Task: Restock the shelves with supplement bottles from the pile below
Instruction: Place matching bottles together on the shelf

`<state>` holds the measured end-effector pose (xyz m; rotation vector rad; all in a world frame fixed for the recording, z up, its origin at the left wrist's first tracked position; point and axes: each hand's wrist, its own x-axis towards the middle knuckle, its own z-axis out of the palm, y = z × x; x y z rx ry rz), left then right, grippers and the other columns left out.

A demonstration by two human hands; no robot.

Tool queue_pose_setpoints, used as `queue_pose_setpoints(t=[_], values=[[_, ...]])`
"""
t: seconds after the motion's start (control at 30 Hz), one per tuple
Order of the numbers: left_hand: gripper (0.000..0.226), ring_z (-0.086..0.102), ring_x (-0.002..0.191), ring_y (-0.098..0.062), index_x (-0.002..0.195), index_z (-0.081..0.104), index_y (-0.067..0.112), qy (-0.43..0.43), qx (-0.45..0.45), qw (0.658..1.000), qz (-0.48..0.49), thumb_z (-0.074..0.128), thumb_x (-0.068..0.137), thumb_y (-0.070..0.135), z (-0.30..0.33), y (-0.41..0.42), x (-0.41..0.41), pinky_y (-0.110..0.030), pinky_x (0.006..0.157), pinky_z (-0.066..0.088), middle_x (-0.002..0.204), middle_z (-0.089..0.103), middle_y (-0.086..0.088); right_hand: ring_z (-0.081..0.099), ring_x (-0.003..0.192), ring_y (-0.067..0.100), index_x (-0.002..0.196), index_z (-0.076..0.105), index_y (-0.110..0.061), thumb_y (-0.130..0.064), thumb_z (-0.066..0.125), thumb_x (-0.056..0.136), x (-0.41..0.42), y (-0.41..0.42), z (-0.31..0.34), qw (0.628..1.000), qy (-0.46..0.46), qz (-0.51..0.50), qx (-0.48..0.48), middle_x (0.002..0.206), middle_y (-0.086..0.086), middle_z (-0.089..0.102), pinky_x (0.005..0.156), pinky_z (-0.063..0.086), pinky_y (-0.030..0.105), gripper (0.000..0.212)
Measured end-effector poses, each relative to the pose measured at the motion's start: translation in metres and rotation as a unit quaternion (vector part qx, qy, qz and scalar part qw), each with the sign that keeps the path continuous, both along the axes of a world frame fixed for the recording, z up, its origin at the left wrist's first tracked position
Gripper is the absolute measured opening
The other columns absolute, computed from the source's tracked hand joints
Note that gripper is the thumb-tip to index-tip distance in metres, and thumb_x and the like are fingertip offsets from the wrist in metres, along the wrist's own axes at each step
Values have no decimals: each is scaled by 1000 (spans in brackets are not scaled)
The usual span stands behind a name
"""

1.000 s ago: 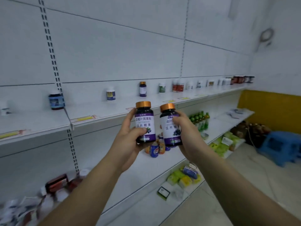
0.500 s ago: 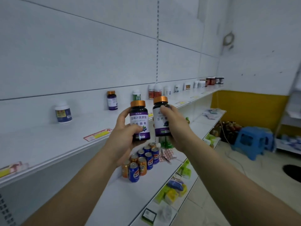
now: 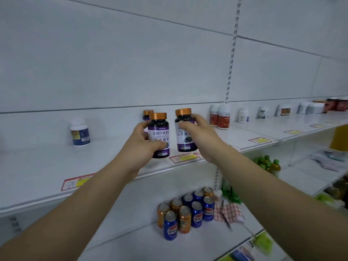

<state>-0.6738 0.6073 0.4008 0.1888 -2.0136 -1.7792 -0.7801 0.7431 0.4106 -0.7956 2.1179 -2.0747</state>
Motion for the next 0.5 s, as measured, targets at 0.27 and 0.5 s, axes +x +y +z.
queue_pose_setpoints(t=[0.27, 0.5], values=[[80, 60, 94, -19, 135, 31, 28, -101, -85, 987, 88, 71, 74, -6, -1, -20, -48, -43, 95, 48, 96, 55, 3, 57, 100, 16, 122, 45, -24, -21, 64, 89, -79, -50, 1, 991, 12, 96, 95, 102, -7, 59, 89, 44, 36, 38], [84, 58, 91, -17, 141, 27, 29, -116, -131, 977, 120, 71, 77, -3, -4, -44, -76, -28, 77, 48, 95, 52, 7, 51, 108, 17, 138, 39, -27, -20, 63, 90, -127, -80, -5, 978, 1, 132, 160, 116, -4, 54, 100, 42, 40, 54]])
